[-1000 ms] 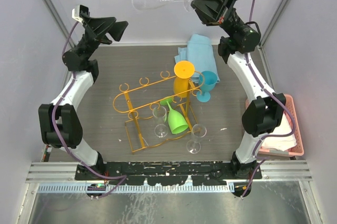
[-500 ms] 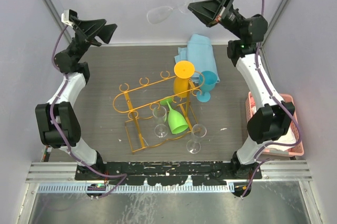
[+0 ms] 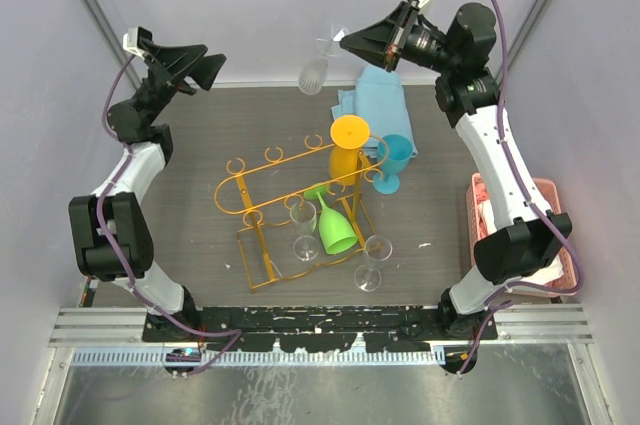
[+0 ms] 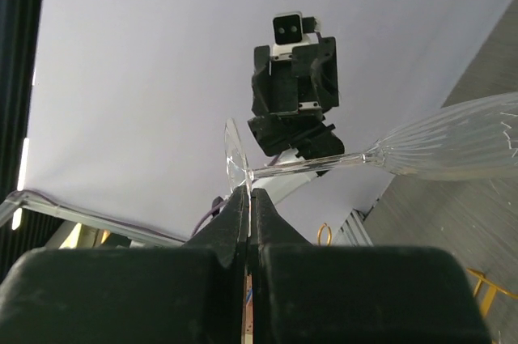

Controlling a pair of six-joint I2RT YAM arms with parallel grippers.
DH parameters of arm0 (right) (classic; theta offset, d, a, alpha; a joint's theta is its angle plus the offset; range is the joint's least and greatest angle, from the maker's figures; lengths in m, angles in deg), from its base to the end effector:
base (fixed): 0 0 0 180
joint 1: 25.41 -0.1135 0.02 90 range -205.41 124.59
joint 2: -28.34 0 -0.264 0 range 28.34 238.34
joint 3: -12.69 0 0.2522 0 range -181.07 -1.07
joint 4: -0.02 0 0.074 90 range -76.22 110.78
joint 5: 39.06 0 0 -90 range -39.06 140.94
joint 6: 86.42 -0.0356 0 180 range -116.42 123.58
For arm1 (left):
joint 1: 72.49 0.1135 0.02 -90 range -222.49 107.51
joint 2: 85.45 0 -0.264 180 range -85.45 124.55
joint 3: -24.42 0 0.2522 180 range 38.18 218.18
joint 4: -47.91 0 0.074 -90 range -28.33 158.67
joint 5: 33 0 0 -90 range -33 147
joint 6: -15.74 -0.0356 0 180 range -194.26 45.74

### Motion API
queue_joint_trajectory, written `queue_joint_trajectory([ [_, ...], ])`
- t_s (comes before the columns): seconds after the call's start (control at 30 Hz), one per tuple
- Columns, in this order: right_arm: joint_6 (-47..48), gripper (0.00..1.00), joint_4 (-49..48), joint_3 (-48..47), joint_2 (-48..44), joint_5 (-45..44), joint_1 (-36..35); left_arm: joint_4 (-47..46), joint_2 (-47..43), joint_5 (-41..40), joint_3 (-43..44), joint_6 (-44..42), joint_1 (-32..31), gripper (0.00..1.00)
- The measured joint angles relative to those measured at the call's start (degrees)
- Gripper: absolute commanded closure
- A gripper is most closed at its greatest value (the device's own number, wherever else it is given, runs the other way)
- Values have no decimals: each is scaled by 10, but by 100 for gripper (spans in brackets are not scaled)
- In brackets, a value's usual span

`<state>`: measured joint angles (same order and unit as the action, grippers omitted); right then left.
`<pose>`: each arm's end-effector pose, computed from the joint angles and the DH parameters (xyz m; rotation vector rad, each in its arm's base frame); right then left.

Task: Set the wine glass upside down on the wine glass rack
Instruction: Turn the wine glass upside down at the wine rack.

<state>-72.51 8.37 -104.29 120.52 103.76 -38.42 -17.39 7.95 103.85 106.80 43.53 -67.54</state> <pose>0.3352 0.1066 0.5101 -0.0608 1.6873 1.8176 0.3416 0.0035 0.4087 -0.1677 1.1916 -2.0288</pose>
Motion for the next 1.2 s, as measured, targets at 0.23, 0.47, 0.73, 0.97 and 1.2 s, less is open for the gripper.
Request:
queue_joint_trajectory([
  [0.23,74,99,146,-25,0,-11,-24,0,0,2,-22,-5,0,35],
  [0.47,127,99,244,-44,1,-23,-60,0,-1,7,-27,-9,0,35],
  [0.73,155,99,304,-39,1,-28,-75,0,-6,10,-33,-15,0,35],
  [0.97,175,100,344,-26,-1,-33,-83,0,-8,10,-36,-15,0,35],
  [1.2,186,99,364,3,-16,-36,-98,0,-11,11,-42,-16,0,35],
])
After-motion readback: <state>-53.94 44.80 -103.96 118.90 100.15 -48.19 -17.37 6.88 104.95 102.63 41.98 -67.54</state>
